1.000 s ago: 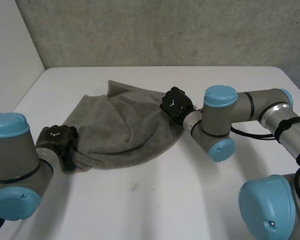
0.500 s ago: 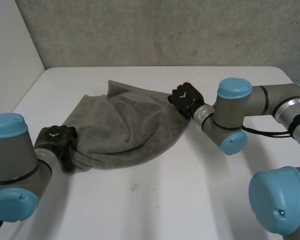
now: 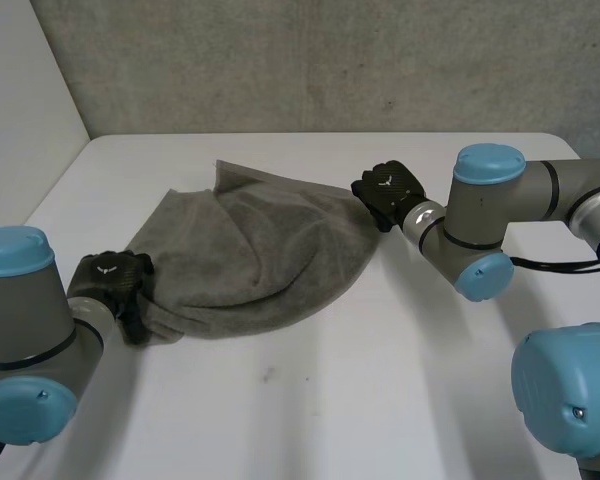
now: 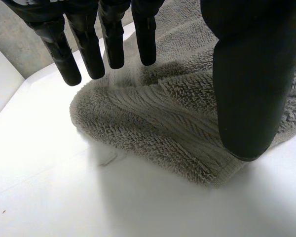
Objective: Fold the towel.
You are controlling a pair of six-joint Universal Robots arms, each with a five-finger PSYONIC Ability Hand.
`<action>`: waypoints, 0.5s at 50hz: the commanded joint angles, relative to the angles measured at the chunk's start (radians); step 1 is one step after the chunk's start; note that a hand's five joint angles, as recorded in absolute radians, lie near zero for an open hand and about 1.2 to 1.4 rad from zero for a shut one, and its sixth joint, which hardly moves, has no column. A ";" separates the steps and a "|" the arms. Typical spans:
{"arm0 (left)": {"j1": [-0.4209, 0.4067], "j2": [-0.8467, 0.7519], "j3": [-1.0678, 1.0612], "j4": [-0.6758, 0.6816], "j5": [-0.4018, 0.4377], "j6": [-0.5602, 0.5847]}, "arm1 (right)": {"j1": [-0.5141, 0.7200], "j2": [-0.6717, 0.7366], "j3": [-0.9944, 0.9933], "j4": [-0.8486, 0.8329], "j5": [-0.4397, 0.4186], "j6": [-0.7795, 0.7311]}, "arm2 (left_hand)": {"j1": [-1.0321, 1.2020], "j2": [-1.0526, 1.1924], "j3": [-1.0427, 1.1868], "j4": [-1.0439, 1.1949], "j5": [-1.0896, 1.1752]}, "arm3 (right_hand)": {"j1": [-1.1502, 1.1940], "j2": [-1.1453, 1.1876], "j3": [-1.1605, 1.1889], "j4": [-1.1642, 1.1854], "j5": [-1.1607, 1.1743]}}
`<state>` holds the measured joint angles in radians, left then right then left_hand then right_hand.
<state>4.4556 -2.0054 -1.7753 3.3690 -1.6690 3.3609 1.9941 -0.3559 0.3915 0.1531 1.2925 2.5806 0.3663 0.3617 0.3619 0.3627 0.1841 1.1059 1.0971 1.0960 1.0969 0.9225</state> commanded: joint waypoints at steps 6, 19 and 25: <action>0.001 0.001 -0.004 0.001 0.000 0.000 | 0.000 0.017 0.012 0.000 -0.015 -0.008 | 0.038 0.043 0.042 0.042 0.046 | -0.090 -0.081 -0.080 -0.081 -0.081; 0.001 0.002 -0.004 0.001 0.002 0.000 | 0.000 0.017 0.070 -0.004 -0.016 -0.049 | 0.032 0.037 0.037 0.036 0.040 | -0.395 -0.387 -0.385 -0.386 -0.386; 0.001 0.002 -0.006 0.001 0.000 0.000 | 0.000 0.012 0.098 -0.004 -0.016 -0.088 | 0.032 0.037 0.037 0.036 0.040 | -0.413 -0.404 -0.403 -0.404 -0.404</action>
<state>4.4563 -2.0039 -1.7802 3.3702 -1.6675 3.3610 1.9951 -0.3396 0.4677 0.1479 1.2761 2.5233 0.3603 0.3575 0.3582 0.3590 0.1807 0.7216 0.7426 0.7306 0.7287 0.5284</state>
